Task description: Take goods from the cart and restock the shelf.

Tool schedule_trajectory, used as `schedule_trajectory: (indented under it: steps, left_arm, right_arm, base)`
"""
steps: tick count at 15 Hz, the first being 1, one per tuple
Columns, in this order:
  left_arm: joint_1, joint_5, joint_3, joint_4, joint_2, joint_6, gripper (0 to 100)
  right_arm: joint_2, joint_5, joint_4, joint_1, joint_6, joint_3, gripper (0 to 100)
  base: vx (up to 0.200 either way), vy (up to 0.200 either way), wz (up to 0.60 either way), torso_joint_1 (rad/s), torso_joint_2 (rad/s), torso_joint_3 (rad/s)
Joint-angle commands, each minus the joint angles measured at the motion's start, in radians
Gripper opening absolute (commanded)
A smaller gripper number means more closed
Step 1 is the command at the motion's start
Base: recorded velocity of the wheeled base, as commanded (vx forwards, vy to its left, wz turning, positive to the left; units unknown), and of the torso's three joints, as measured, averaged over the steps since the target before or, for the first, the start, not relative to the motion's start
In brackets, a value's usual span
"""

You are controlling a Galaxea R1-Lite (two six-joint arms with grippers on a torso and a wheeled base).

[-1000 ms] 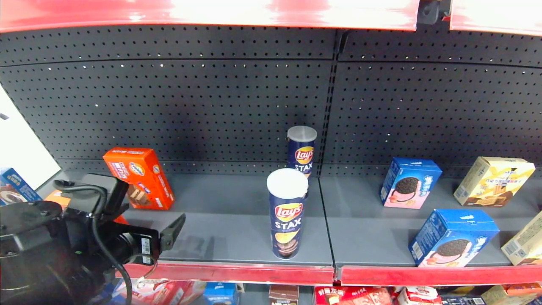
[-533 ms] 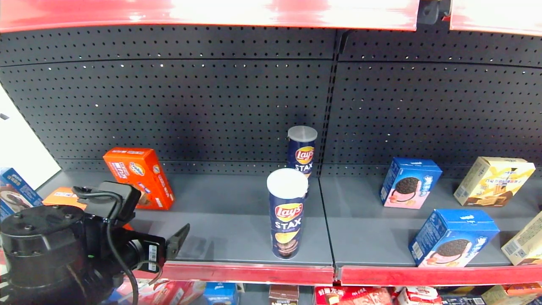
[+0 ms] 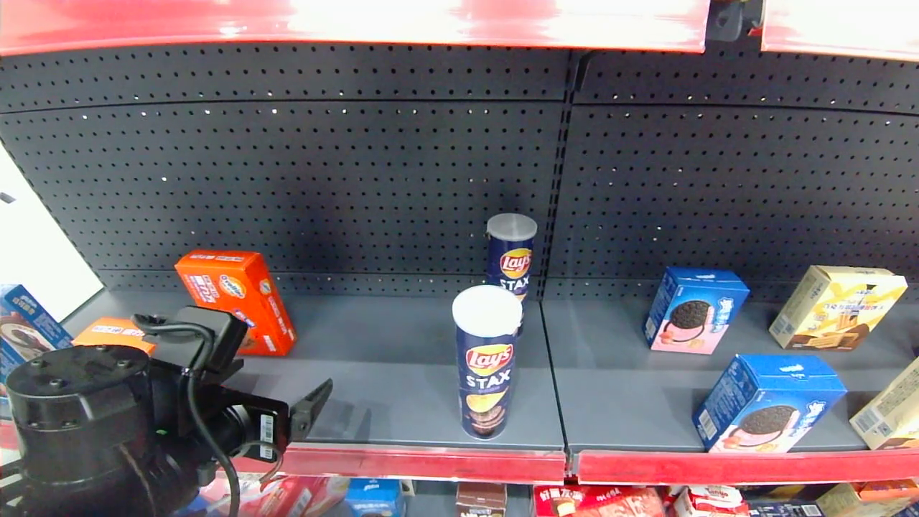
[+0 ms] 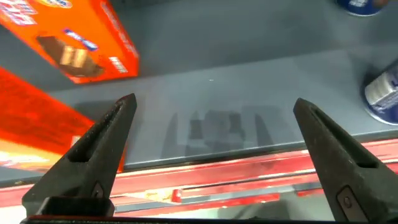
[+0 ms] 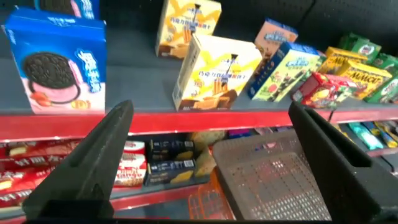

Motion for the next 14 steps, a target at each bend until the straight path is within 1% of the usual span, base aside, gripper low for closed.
schedule_trajectory:
  steps: [1,2,3,4,5,6,8,9,12,13,14]
  left_arm:
    - [-0.001,-0.002,-0.027,-0.035,0.058,-0.024,100]
    - [-0.002,-0.007,-0.027,-0.075,0.098,-0.031,100]
    - [-0.005,-0.011,-0.022,-0.107,0.137,-0.031,100]
    - [-0.005,-0.011,-0.022,-0.107,0.137,-0.031,100]
    - [-0.028,-0.025,-0.019,-0.204,0.235,-0.033,100]
    - [-0.048,-0.065,-0.01,-0.325,0.312,-0.028,100]
    - [-0.064,-0.122,-0.013,-0.452,0.407,-0.024,100]
    - [-0.08,-0.134,-0.018,-0.499,0.44,-0.024,100]
    - [-0.114,-0.137,-0.025,-0.601,0.549,-0.025,100]
    - [-0.117,-0.149,-0.025,-0.649,0.575,-0.027,100]
    - [-0.119,-0.178,-0.024,-0.69,0.595,-0.027,100]
  right_arm:
    - [-0.013,0.001,0.001,0.013,-0.001,-0.01,100]
    - [-0.016,0.001,0.001,0.029,0.001,-0.012,100]
    - [-0.016,0.001,0.0,0.041,0.001,-0.013,100]
    - [-0.016,0.001,0.0,0.041,0.001,-0.013,100]
    - [-0.018,0.001,-0.002,0.041,0.001,-0.015,100]
    - [-0.015,0.001,0.0,0.043,0.001,-0.024,100]
    - [-0.009,0.001,0.0,0.043,0.001,-0.033,100]
    - [-0.009,0.001,0.0,0.041,0.001,-0.033,100]
    - [-0.007,0.001,0.001,0.041,0.001,-0.033,100]
    - [-0.007,0.001,0.001,0.041,0.001,-0.033,100]
    - [-0.007,0.001,0.001,0.041,0.001,-0.033,100]
  base:
    - [0.0,0.0,0.0,0.0,0.0,0.0]
    - [0.0,0.0,0.0,0.0,0.0,0.0]
    - [0.0,0.0,0.0,0.0,0.0,0.0]
    - [0.0,0.0,0.0,0.0,0.0,0.0]
    - [0.0,0.0,0.0,0.0,0.0,0.0]
    - [0.0,0.0,0.0,0.0,0.0,0.0]
    - [0.0,0.0,0.0,0.0,0.0,0.0]
    - [0.0,0.0,0.0,0.0,0.0,0.0]
    - [0.0,0.0,0.0,0.0,0.0,0.0]
    - [0.0,0.0,0.0,0.0,0.0,0.0]
    - [0.0,0.0,0.0,0.0,0.0,0.0]
